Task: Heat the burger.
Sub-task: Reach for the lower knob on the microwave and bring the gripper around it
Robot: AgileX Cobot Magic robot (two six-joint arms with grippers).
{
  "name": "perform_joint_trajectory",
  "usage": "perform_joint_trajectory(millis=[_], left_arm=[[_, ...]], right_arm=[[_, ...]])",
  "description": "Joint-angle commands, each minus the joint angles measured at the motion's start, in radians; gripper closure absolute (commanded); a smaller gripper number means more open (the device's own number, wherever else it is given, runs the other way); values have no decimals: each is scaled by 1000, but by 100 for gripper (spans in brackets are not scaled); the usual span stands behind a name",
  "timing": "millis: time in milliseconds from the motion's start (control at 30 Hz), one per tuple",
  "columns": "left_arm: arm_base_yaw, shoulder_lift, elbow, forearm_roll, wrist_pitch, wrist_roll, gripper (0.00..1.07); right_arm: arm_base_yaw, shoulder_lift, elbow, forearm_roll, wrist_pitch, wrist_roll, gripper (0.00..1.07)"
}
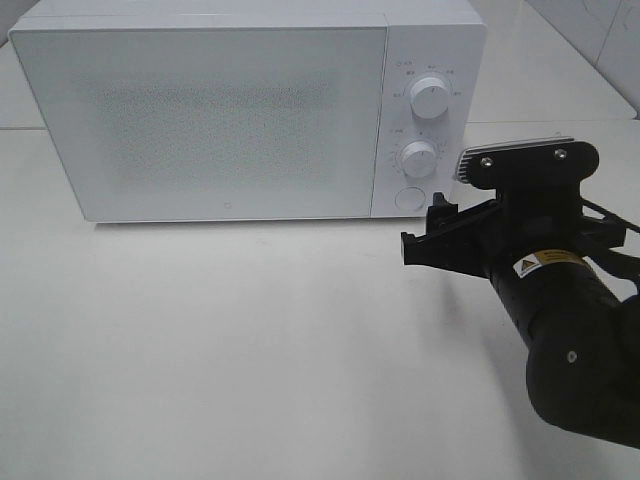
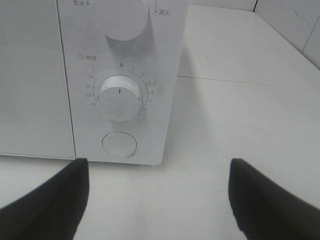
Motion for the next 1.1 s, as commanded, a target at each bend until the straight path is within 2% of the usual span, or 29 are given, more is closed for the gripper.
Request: perform_joint_trajectory(millis=[33, 300, 533, 833, 1100], left_arm=[[5, -17, 1, -4, 2, -4, 7], [5, -17, 1, -4, 2, -4, 7], [5, -17, 1, -4, 2, -4, 7], [5, -17, 1, -4, 2, -4, 7], [5, -17, 1, -4, 2, -4, 7]], right_arm=[[2, 34, -30, -11, -63, 6, 32], [-6, 95, -99, -9, -63, 6, 32], [-81, 135, -177, -61, -52, 61, 32], [-116, 179, -254, -147, -49, 83, 32], [-137, 223, -304, -175, -24, 84, 31]])
